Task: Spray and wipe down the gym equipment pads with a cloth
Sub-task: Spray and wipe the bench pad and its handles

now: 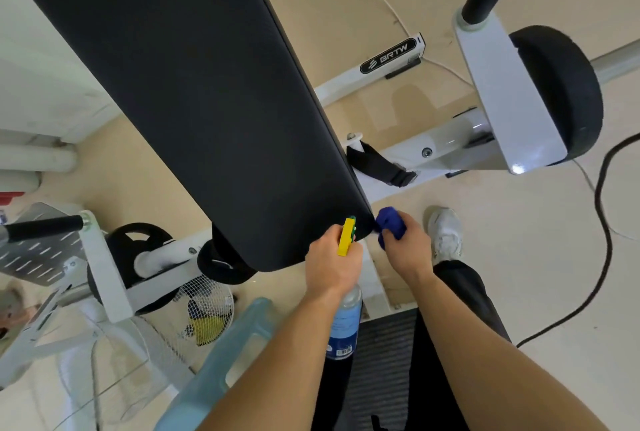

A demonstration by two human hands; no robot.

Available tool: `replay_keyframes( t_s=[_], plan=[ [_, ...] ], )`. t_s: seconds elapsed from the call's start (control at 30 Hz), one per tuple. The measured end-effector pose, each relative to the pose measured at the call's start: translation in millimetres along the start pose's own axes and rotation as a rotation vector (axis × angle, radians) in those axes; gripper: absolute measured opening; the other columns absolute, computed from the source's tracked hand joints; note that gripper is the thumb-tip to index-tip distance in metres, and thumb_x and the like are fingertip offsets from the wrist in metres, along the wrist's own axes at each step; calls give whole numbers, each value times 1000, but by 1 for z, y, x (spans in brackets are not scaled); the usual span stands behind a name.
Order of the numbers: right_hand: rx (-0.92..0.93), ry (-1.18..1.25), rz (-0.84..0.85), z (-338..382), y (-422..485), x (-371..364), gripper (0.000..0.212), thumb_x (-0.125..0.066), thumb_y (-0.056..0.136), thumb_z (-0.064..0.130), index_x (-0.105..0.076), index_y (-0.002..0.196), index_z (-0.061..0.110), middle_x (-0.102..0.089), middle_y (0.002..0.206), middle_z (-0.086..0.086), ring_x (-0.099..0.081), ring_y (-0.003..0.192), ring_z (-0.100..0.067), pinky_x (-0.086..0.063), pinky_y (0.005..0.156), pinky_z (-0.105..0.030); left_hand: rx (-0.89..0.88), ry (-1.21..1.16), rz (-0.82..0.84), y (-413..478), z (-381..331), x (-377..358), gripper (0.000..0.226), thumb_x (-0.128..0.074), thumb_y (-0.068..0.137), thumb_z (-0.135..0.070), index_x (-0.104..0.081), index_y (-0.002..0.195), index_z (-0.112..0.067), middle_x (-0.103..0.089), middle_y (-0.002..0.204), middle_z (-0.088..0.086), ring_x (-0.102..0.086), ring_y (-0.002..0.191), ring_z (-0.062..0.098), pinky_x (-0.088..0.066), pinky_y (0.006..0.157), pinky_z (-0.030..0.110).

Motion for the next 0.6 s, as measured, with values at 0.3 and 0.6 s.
replay_keyframes(
  t_s=[0.3, 0.6],
  plan=[
    [-172, 340, -189, -7, 15, 17, 38, -51, 71, 39, -59, 107, 34, -71, 91, -5, -69, 84, -32, -58, 76, -57, 67, 31, 95, -8, 7, -25, 20, -63, 97, -24, -55, 80, -18, -55, 71, 0, -49, 62, 14, -38, 57, 30],
    [85, 105, 53, 11, 2, -54, 40, -51, 100, 20, -47, 139, 12, -49, 130, 2, -50, 113, -13, -42, 104, -33, 40, 80, 10, 4, 13, 16, 23, -61, 92, -21, -50, 72, -20, -56, 66, -1, -52, 62, 22, -41, 61, 38]
  ],
)
Point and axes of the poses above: each hand's wrist, its own y-axis towards the middle knuckle, its own x-axis out of the back of the hand, z = x × y, the point moved 2 cm from there along y, towards the middle knuckle
